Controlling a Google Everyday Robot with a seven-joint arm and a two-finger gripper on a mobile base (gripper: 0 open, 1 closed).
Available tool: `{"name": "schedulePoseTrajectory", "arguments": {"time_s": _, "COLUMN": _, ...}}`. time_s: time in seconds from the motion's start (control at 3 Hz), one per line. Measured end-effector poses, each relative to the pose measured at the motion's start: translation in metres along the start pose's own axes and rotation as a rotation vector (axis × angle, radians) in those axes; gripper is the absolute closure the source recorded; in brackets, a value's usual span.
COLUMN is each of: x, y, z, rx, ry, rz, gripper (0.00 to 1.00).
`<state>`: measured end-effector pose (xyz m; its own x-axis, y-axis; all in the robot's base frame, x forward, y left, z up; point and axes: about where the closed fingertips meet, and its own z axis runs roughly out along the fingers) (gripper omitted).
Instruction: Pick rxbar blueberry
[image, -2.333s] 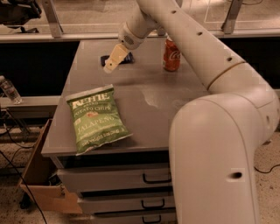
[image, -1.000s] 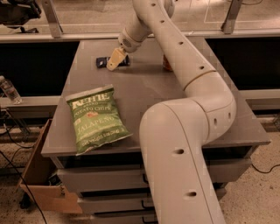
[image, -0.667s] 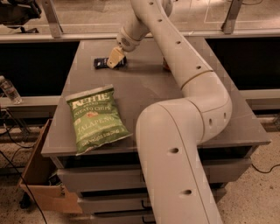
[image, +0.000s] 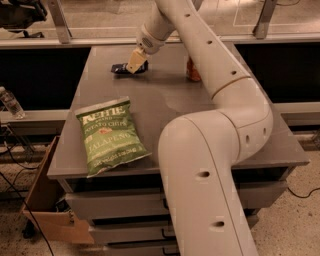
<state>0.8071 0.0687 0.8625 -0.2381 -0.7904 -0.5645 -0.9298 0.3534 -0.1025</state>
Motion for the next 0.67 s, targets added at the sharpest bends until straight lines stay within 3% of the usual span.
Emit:
{"name": "schedulePoseTrajectory", "arguments": {"time_s": 0.33, "x": -0.003, "y": 0.004, "z": -0.029, "rx": 0.008, "ry": -0.037, "rz": -0.018, "gripper": 1.0}}
{"name": "schedulePoseTrajectory", "arguments": {"time_s": 0.67, "x": -0.009, "y": 0.016, "z": -0.068, "rx": 0.003, "ry": -0.127, "rz": -0.024, "gripper": 1.0}}
